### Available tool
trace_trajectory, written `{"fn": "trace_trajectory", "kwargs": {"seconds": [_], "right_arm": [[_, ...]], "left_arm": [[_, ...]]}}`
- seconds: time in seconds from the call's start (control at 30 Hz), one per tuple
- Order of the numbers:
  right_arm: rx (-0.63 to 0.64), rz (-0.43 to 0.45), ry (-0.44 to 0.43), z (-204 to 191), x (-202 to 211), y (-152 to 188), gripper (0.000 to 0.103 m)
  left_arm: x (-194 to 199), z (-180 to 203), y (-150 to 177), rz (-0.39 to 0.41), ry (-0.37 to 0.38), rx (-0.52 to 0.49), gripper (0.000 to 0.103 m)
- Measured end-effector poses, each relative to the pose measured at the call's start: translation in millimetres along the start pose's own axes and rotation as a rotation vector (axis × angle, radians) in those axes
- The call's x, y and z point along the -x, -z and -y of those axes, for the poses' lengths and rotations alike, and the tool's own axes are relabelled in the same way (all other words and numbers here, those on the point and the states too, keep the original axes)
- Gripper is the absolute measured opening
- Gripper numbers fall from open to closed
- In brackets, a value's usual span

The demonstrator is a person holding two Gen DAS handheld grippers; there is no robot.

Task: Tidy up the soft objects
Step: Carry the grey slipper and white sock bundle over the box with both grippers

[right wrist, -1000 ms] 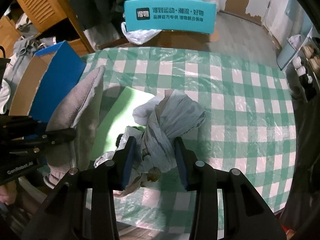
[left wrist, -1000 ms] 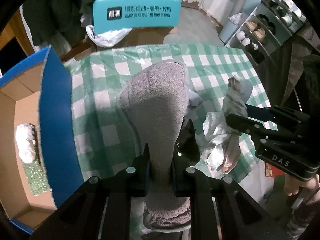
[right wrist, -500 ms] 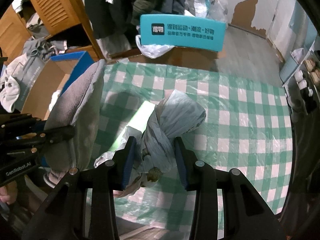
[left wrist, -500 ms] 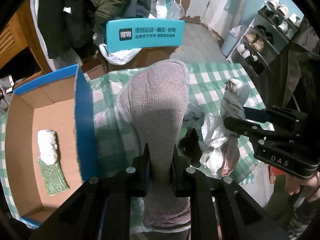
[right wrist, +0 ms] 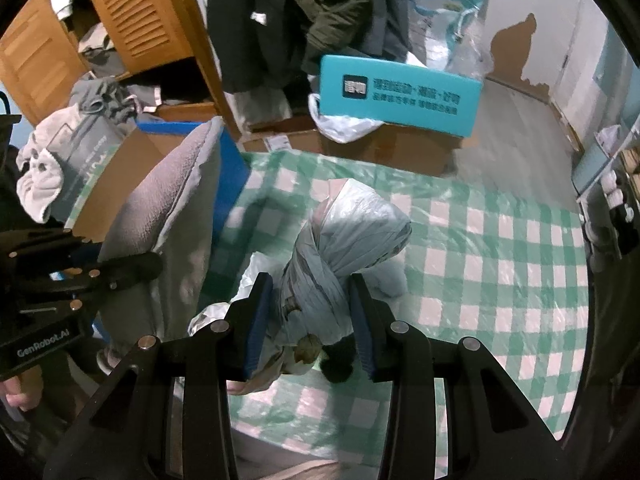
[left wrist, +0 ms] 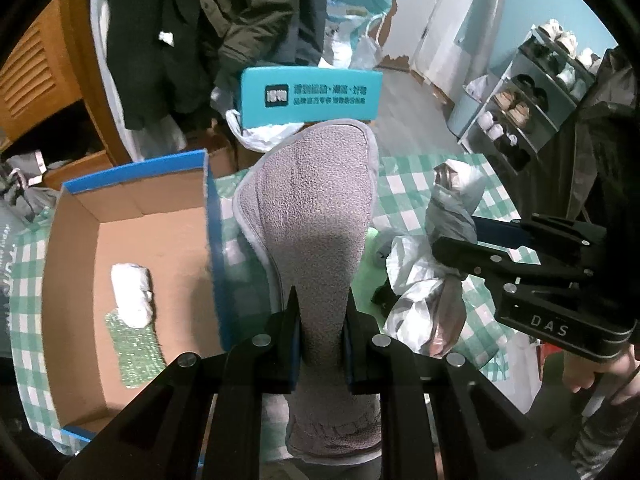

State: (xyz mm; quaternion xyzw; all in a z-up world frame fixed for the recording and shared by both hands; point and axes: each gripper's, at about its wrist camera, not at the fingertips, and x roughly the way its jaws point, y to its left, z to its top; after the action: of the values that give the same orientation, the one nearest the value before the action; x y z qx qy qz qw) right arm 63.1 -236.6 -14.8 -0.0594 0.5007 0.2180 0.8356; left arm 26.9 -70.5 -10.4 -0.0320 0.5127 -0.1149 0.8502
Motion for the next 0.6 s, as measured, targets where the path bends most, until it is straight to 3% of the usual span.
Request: {"fn": "trace_trajectory", "kwargs": {"seconds": [0.6], "right_arm": [[0.088,0.034,-0.054,-70,1,-35,0.037]], "left_arm": [[52,-60,6,0.108,-0.038,0.086,0.016]]}}
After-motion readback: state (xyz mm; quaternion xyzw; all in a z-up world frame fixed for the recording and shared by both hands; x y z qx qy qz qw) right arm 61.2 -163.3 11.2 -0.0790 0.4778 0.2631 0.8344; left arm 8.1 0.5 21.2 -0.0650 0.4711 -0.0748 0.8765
